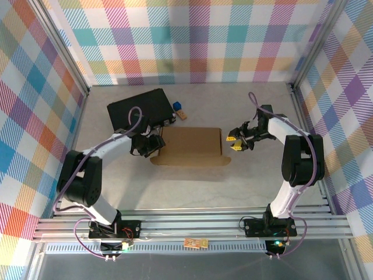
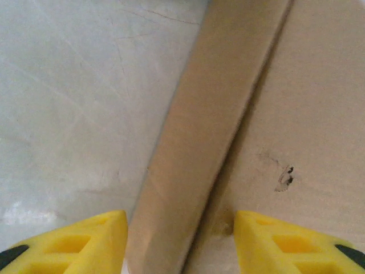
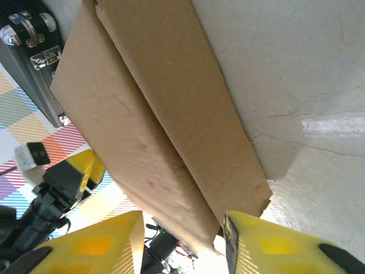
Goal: Fold the paper box
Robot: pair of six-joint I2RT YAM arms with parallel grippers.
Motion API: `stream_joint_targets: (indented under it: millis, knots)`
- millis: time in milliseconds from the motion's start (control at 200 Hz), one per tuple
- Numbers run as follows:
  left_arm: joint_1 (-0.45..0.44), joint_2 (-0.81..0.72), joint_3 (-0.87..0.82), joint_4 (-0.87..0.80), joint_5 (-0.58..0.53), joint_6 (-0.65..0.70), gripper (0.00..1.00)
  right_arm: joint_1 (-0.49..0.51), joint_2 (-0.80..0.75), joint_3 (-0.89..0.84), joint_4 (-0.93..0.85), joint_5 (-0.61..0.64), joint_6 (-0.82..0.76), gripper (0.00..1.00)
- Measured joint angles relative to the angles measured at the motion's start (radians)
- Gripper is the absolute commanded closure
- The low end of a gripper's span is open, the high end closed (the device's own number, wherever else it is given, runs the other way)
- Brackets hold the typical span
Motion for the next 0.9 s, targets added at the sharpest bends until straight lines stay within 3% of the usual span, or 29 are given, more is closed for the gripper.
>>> stream_joint_targets:
  millis: [100, 265, 500, 820, 900]
  knots:
    - [0.01, 0.029, -0.002, 0.09, 0.045, 0.031, 0.74, -0.001, 0.0, -0.008, 0.023, -0.011, -0.001, 0.48]
    - [0.032, 0.034, -0.062, 0.234, 0.11, 0.052, 0.91, -0.008, 0.025, -0.013, 0.051, -0.039, -0.032, 0.35]
    - [0.069, 0.002, -0.157, 0.362, 0.174, 0.079, 0.97, -0.049, 0.056, -0.037, 0.113, -0.072, -0.107, 0.25]
    - [0.138, 0.006, -0.183, 0.37, 0.278, 0.191, 1.0, -0.04, 0.056, -0.037, 0.245, -0.095, -0.134, 0.16]
    - [0.148, 0.013, -0.18, 0.369, 0.294, 0.201, 1.0, -0.03, 0.056, -0.032, 0.282, -0.119, -0.131, 0.09]
